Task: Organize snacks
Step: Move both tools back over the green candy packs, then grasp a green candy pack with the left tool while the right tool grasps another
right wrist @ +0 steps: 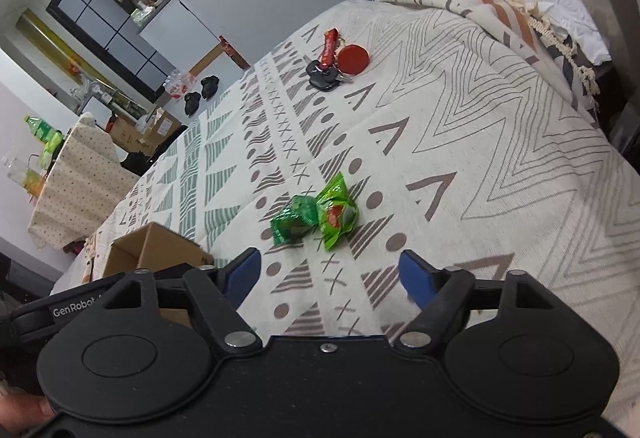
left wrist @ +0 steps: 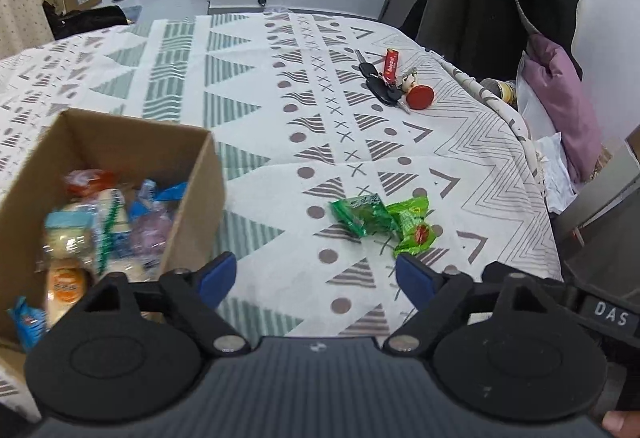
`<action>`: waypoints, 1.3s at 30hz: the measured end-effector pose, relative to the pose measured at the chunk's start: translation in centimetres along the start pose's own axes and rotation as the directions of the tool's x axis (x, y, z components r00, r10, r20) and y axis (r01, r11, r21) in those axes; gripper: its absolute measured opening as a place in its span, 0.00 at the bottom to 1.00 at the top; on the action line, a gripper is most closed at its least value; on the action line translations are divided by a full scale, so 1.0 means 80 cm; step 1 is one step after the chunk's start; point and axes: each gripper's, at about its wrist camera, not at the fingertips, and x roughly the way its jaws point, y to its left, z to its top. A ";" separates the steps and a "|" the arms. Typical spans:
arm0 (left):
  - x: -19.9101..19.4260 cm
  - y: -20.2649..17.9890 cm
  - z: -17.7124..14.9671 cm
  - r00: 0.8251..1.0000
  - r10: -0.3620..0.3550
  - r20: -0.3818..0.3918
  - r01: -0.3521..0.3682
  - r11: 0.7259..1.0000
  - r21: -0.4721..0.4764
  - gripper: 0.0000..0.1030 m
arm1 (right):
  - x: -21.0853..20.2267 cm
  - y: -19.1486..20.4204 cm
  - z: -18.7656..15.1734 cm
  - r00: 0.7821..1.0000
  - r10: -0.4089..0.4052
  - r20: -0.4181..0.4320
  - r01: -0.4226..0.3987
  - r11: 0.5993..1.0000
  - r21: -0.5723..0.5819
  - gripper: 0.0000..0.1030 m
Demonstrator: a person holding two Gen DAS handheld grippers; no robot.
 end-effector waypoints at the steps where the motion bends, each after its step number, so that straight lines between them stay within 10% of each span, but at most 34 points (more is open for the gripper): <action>1: 0.007 -0.001 0.002 1.000 -0.006 -0.002 0.006 1.000 -0.003 0.77 | 0.007 -0.003 0.002 1.000 0.001 -0.004 -0.001 1.000 0.005 0.66; 19: 0.119 -0.021 0.044 0.993 -0.088 -0.080 0.084 0.995 -0.056 0.68 | 0.099 -0.022 0.028 0.996 0.020 -0.087 -0.019 1.000 0.013 0.48; 25: 0.144 -0.031 0.045 0.989 -0.096 -0.110 0.089 0.994 -0.068 0.68 | 0.108 -0.026 0.026 0.991 0.050 -0.123 -0.049 0.999 0.010 0.09; 31: 0.160 -0.042 0.043 0.993 -0.037 -0.112 0.032 0.998 -0.045 0.68 | 0.100 -0.032 0.025 0.991 0.051 -0.120 -0.052 0.999 -0.001 0.05; 39: 0.153 -0.046 0.041 0.994 0.000 -0.106 -0.005 0.999 -0.046 0.36 | 0.089 -0.030 0.027 0.993 0.068 -0.096 -0.069 0.998 -0.005 0.03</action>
